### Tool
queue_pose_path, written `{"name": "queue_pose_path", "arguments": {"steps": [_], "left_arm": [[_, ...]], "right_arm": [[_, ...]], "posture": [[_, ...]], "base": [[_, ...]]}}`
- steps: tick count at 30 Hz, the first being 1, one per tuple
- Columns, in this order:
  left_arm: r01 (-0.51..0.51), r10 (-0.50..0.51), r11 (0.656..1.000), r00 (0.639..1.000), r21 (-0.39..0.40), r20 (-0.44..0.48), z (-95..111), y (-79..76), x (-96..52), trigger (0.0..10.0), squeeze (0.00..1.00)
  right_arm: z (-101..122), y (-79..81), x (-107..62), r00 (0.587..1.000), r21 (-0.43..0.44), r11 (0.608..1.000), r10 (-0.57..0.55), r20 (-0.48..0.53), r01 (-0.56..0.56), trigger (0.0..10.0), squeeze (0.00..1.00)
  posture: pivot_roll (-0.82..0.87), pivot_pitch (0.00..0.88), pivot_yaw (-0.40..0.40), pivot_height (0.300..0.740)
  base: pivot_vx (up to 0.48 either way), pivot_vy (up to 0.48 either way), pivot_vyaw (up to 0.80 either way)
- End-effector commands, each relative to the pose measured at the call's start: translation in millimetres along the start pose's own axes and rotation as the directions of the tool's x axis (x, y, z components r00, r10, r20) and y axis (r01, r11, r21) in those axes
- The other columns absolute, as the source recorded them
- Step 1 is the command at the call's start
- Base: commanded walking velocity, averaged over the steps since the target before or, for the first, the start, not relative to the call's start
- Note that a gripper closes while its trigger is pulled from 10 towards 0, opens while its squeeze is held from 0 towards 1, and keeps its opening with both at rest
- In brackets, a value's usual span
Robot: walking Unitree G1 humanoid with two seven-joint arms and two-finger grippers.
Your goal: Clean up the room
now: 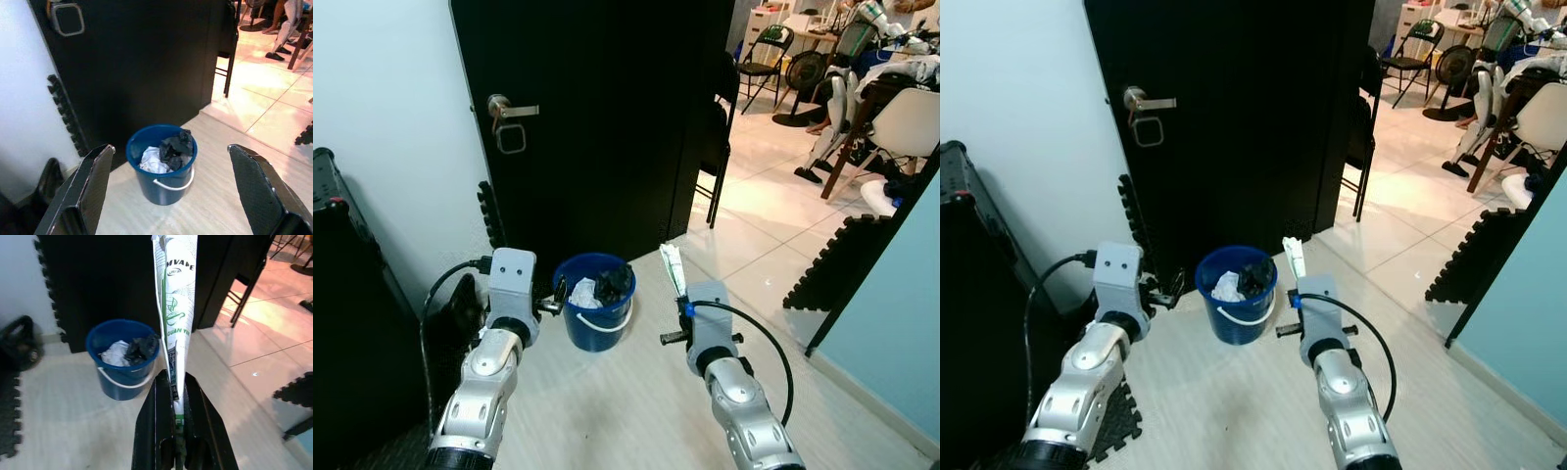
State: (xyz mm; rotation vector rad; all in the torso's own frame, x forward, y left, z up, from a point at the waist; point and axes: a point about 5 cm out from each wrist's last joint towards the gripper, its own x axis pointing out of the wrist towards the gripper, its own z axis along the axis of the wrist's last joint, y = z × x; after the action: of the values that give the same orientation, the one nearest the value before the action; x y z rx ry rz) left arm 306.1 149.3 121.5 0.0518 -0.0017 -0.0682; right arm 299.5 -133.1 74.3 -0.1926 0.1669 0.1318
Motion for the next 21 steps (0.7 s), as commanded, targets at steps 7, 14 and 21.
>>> {"name": "queue_pose_path", "arguments": {"steps": [7, 14, 21], "left_arm": [[-0.011, 0.011, 1.000, 1.000, -0.011, 0.001, -0.6, 2.3, -1.5, 10.0, 0.00], [-0.008, 0.008, 1.000, 1.000, -0.008, 0.001, -0.8, 2.6, -1.6, 10.0, 0.00], [0.009, -0.009, 1.000, 1.000, 0.008, -0.013, -2.7, 2.0, -1.6, 10.0, 0.00]], "right_arm": [[0.0, 2.1, 2.0, 1.000, -0.023, 1.000, 0.017, 0.001, -0.017, 10.0, 0.00], [-1.2, 1.7, 2.7, 1.000, -0.014, 1.000, 0.015, -0.008, -0.015, 10.0, 0.00], [-3.9, 2.2, 5.2, 1.000, -0.003, 1.000, 0.013, -0.027, -0.014, 10.0, 0.00]], "posture": [[0.03, 0.000, -0.026, 0.740], [0.03, 0.000, -0.030, 0.740], [0.04, 0.000, -0.029, 0.740]], "base": [[0.326, 0.000, 0.00], [0.329, 0.000, 0.00], [0.329, 0.000, 0.00]]}}
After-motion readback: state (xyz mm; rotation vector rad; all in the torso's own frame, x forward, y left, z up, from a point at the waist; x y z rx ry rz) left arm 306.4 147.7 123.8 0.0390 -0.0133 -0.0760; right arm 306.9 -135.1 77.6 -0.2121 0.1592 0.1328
